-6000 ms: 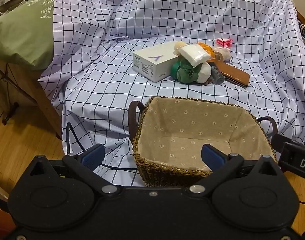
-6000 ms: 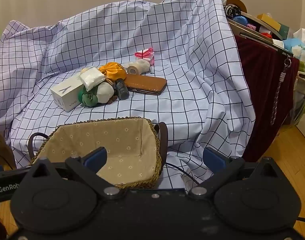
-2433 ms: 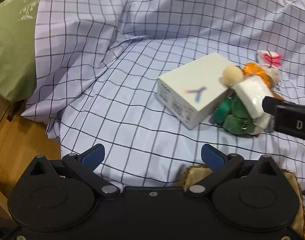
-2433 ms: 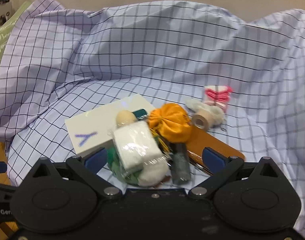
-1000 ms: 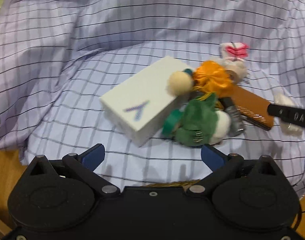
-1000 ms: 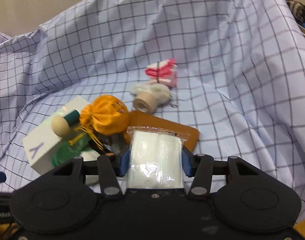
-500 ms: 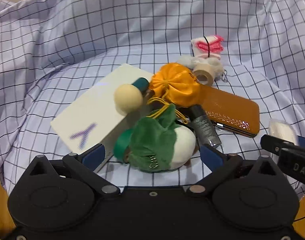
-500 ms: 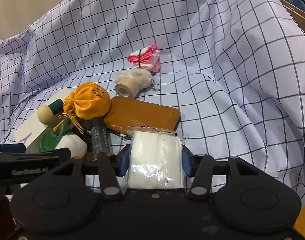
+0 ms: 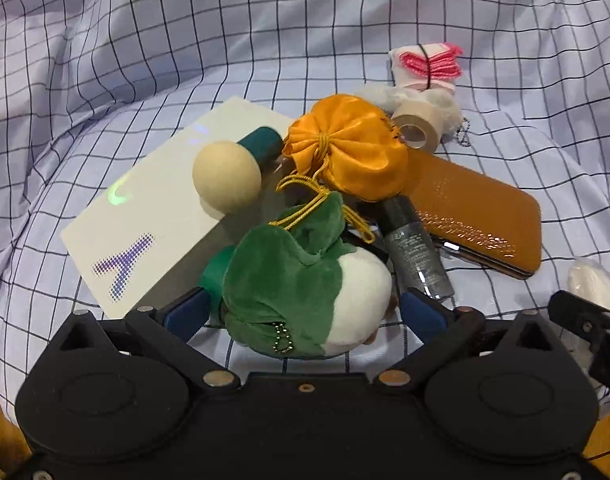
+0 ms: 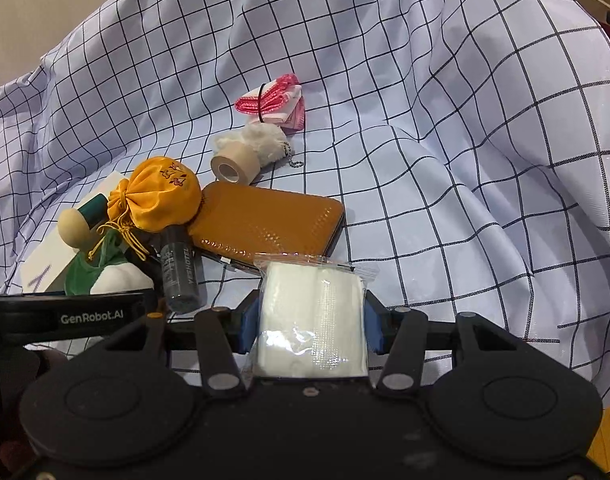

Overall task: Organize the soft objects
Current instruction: 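Grasp the wooden-ball teal toy with the left tool while the right tool holds the pack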

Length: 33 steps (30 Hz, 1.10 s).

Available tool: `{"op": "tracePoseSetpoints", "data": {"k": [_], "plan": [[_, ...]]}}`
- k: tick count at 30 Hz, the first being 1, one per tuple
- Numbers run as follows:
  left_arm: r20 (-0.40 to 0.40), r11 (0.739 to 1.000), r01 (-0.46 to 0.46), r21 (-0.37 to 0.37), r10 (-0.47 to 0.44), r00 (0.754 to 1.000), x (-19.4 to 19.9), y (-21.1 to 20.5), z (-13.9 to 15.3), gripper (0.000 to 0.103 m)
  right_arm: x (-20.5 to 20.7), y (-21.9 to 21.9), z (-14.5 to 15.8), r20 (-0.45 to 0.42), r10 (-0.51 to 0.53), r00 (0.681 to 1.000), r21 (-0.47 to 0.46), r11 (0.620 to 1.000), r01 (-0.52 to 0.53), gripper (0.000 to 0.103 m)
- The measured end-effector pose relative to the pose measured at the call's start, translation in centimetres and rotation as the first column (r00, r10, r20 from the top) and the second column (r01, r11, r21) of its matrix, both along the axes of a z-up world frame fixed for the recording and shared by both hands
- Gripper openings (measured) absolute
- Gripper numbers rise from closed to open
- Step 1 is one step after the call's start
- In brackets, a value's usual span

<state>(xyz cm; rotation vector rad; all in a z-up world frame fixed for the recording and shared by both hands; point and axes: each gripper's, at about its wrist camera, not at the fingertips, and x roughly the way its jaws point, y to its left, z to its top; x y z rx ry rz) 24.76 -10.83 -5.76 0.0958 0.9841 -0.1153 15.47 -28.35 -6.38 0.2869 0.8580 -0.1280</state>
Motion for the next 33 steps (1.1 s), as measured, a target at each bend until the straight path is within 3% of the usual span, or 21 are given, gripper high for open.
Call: {"op": "tracePoseSetpoints", "data": {"k": [4, 12, 17, 23, 33], "plan": [[-0.011, 1.000, -0.008, 0.010, 0.008, 1.000, 0.1, 0.1, -0.4, 0.094, 0.1, 0.0, -0.3, -0.007, -0.003, 1.000, 0.003, 1.000, 0.003, 0.051], [0.079, 1.000, 0.015, -0.012, -0.014, 0.997, -0.8, 0.2, 2.1, 0.093, 0.4, 0.1, -0.8, -0.022, 0.006, 1.000, 0.017, 1.000, -0.006, 0.051], [0.152, 0.999, -0.029, -0.027, 0.033, 0.988, -0.1, 0.7, 3.6, 0.093, 0.4, 0.0, -0.8, -0.018, 0.011, 1.000, 0.023, 1.000, -0.011, 0.051], [0.145, 0.991, -0.118, -0.063, 0.126, 0.981, 2.3, 2.1, 3.8, 0.092, 0.4, -0.1, -0.8, -0.016, 0.012, 1.000, 0.025, 1.000, -0.012, 0.051], [0.107, 0.987, -0.137, -0.081, 0.145, 0.984, 3.8, 3.0, 2.3, 0.081, 0.4, -0.2, -0.9, -0.022, 0.011, 1.000, 0.028, 1.000, -0.010, 0.051]]}}
